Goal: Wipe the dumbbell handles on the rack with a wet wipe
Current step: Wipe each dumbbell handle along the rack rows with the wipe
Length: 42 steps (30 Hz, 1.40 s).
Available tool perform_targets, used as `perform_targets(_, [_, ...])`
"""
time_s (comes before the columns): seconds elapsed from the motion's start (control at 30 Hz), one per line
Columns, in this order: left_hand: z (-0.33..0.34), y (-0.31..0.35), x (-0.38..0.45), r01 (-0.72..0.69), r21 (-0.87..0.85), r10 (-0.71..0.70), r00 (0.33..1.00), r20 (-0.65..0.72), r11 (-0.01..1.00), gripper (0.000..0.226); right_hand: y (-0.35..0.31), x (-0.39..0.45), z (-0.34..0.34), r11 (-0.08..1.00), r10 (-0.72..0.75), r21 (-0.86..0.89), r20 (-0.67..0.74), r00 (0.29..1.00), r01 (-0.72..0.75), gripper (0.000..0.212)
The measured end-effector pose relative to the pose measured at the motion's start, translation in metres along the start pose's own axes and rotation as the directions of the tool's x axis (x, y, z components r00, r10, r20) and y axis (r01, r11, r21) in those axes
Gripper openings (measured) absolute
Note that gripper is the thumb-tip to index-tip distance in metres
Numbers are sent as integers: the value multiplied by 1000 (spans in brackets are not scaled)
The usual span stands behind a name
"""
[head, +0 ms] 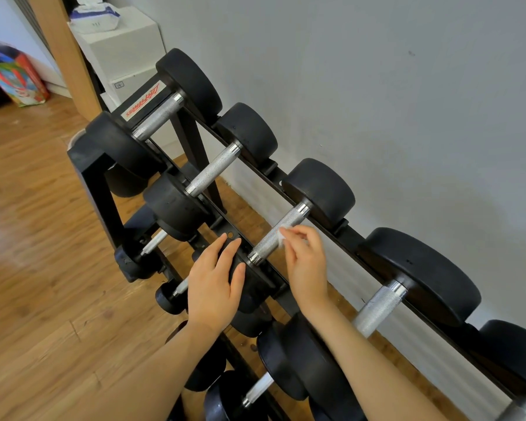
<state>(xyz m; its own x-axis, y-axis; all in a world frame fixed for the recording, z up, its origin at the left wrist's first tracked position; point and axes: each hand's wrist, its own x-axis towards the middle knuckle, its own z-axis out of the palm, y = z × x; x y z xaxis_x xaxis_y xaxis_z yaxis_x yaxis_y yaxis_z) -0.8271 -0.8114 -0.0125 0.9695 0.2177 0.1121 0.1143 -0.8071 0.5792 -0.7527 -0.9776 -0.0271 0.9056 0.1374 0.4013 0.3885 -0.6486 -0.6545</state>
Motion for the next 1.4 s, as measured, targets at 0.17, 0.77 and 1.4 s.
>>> perform_targets(0.17, [0, 0, 1, 4, -2, -4, 1000, 0, 1000, 54, -4, -6, 1, 986, -166, 7, 146, 975, 167, 29])
perform_targets(0.77, [-2, 1, 1, -10, 6, 10, 1000, -3, 1000, 52, -3, -4, 0, 983, -182, -2, 144, 973, 185, 28])
perform_targets(1.4, [-9, -8, -8, -57, 7, 57, 995, 78, 998, 55, -9, 33, -14, 886, -351, -158, 385, 854, 435, 35])
